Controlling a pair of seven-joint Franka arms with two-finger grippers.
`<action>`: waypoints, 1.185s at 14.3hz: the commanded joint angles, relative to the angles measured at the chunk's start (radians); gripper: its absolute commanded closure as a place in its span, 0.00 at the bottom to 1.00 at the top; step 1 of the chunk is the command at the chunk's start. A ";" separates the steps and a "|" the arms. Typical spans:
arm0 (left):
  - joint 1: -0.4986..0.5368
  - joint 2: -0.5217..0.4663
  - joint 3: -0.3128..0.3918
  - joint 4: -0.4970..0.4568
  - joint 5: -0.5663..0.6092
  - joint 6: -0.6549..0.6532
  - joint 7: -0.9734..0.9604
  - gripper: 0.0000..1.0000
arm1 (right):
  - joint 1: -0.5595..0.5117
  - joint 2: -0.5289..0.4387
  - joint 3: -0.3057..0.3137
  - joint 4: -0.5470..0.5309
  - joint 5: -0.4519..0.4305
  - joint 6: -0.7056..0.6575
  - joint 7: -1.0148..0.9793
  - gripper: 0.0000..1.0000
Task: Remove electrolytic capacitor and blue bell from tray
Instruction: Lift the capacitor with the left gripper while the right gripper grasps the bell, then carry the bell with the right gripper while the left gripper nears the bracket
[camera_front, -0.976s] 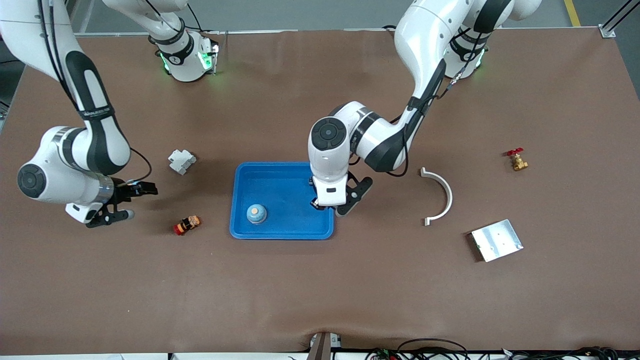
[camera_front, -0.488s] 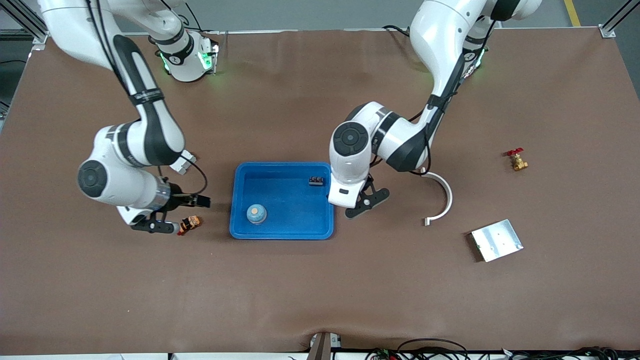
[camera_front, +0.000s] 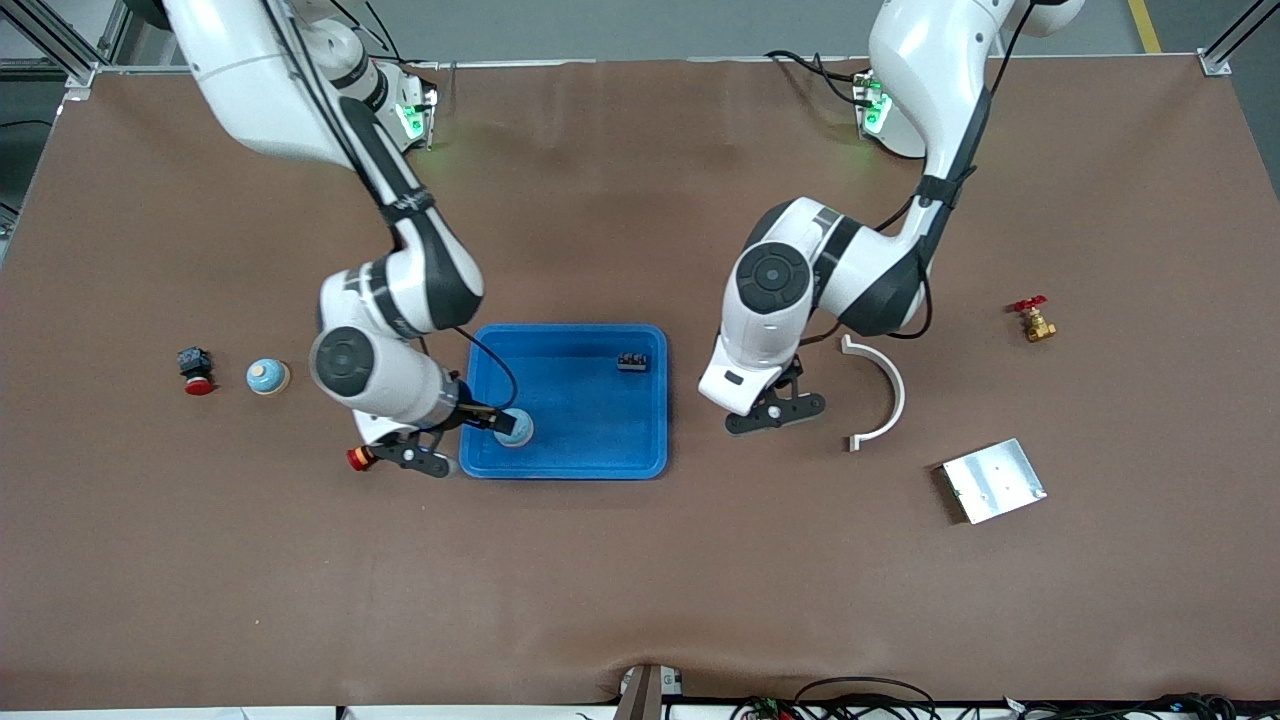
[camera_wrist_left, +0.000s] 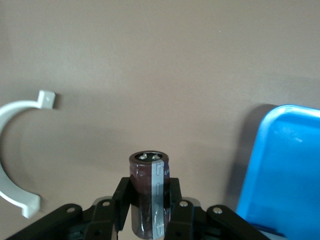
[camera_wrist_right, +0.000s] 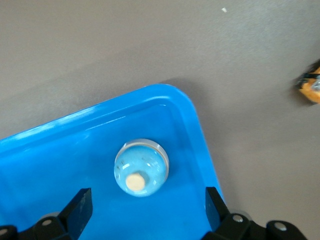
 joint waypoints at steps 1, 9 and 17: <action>0.019 -0.083 -0.004 -0.110 -0.012 0.029 0.107 1.00 | 0.007 0.078 0.022 0.086 -0.115 -0.013 0.122 0.00; 0.070 -0.198 -0.005 -0.348 -0.001 0.191 0.245 1.00 | -0.002 0.110 0.053 0.087 -0.155 0.004 0.131 0.00; 0.129 -0.221 -0.002 -0.517 0.001 0.356 0.458 1.00 | 0.007 0.151 0.064 0.100 -0.158 0.029 0.125 0.00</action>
